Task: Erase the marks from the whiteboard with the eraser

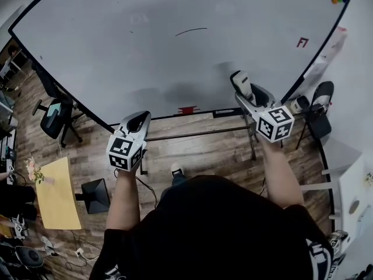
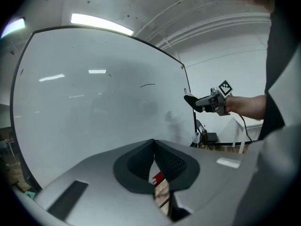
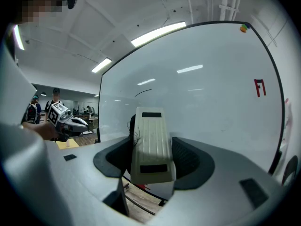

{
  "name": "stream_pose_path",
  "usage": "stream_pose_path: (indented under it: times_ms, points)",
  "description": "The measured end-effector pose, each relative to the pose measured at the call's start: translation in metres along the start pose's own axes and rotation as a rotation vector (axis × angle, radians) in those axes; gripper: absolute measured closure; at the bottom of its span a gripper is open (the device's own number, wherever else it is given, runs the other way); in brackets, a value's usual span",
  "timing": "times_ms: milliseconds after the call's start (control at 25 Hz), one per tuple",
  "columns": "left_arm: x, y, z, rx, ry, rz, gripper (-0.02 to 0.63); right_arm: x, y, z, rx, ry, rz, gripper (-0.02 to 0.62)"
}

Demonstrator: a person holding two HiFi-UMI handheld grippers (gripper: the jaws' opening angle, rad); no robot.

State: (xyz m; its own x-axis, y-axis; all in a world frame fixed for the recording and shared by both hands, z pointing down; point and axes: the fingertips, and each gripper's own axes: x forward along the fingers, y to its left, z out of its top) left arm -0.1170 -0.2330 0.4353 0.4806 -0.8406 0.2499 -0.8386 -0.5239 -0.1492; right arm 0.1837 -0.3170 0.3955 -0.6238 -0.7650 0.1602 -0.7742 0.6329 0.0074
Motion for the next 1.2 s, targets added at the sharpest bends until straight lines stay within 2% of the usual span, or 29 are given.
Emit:
stream_pose_path:
  times_ms: [1000,1200]
  points:
    - [0.036,0.025,-0.007,-0.007,0.012,-0.051,0.592,0.028,-0.018,-0.004,0.013,0.013,-0.066,0.344]
    - [0.039,0.026,-0.008,0.015,0.02,-0.051,0.592,0.029,-0.019,-0.006,0.02,0.016,-0.068,0.344]
